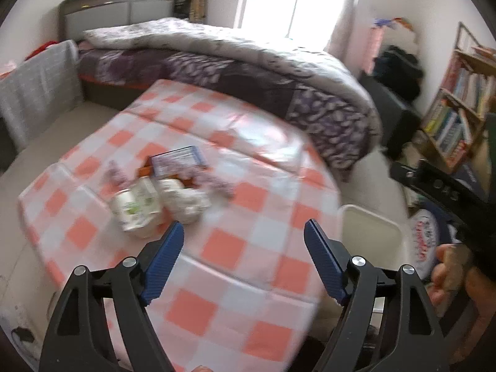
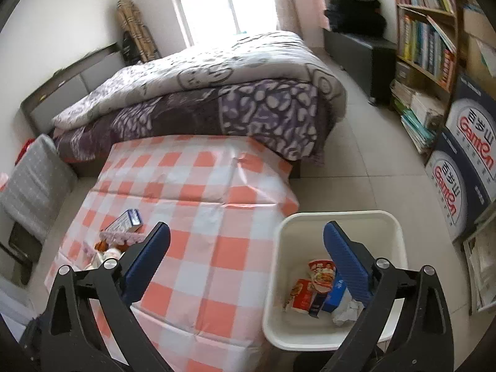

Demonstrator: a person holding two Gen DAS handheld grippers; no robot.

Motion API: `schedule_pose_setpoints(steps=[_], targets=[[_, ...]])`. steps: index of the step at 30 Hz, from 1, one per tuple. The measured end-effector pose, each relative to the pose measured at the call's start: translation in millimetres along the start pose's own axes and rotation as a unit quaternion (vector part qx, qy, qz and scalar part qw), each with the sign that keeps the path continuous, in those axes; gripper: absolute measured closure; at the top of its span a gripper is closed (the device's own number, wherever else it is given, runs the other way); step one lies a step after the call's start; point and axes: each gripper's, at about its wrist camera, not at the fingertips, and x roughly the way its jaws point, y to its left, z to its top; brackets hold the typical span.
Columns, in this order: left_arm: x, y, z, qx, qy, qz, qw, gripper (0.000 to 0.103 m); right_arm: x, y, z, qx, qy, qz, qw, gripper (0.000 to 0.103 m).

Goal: Collect trash
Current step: 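Drop the red noodle cup into the white bin with the left tool, then move the left tool to the white paper cup and grasp it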

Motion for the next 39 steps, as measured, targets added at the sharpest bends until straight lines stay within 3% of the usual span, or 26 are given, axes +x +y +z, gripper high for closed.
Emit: schedule_pose_setpoints(steps=[7,11,16,19,29,32,35,39], targets=[[30,71,-3,-0.045,0.061,0.094,0.9927,0.024,19,24,-9,-0.027,0.027,-0.007,0.999,0.007],[39,133,4,-0.135,0.084,0.103,0.9819,0.024,27,27,-9,-0.022,0.044,0.002,0.999,0.007],[50,180,9,-0.213,0.086,0.105,0.9676,0.024,33,31,-8,-0.027,0.053,0.011,0.998,0.007],[62,190,13,-0.243,0.09,0.091,0.9614,0.024,38,29,-7,-0.024,0.058,0.011,0.998,0.007],[114,168,29,-0.249,0.114,0.077,0.9585,0.025,51,32,-5,-0.022,0.077,0.011,0.997,0.007],[123,171,30,-0.262,0.115,0.104,0.9527,0.026,53,36,-7,-0.031,0.08,0.01,0.996,0.007],[131,176,28,-0.292,0.123,0.094,0.9438,0.029,53,38,-7,-0.037,0.079,0.009,0.996,0.007],[137,169,30,-0.285,0.124,0.094,0.9459,0.029,53,36,-8,-0.04,0.08,0.007,0.996,0.007]])
